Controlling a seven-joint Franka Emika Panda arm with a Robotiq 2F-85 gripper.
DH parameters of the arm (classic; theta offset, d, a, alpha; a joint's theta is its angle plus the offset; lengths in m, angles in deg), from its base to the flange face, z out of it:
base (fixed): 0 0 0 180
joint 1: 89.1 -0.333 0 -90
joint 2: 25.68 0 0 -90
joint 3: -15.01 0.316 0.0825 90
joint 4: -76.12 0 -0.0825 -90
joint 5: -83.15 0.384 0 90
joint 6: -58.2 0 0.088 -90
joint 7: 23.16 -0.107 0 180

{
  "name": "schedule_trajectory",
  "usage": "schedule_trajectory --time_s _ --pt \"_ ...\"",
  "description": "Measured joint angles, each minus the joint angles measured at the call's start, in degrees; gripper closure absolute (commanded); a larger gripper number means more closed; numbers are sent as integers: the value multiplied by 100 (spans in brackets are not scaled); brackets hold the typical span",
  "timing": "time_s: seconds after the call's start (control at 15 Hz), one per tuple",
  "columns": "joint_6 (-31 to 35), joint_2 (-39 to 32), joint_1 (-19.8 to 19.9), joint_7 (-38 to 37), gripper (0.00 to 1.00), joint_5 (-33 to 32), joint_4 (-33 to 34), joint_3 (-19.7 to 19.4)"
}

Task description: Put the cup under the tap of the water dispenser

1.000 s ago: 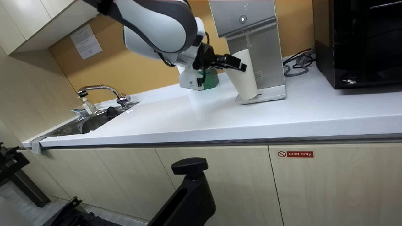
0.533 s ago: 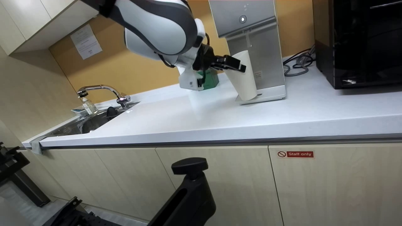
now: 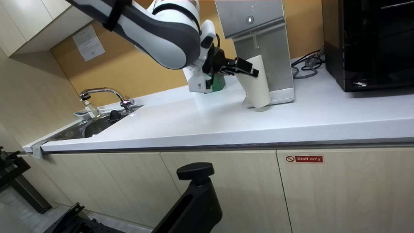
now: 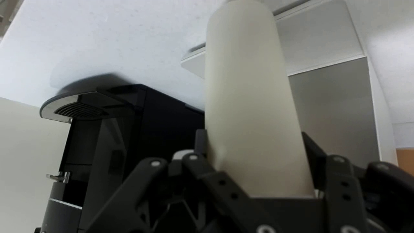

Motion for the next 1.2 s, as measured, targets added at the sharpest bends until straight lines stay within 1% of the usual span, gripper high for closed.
schedule_trajectory --time_s 0.2,0.67,0.93,1.2 --pt "2 -3 -42 226 58 179 8 27" --pt "3 -5 -117 255 58 158 125 133" --pt "45 -89 -102 255 58 169 320 129" --pt "194 -328 -75 255 58 219 549 109"
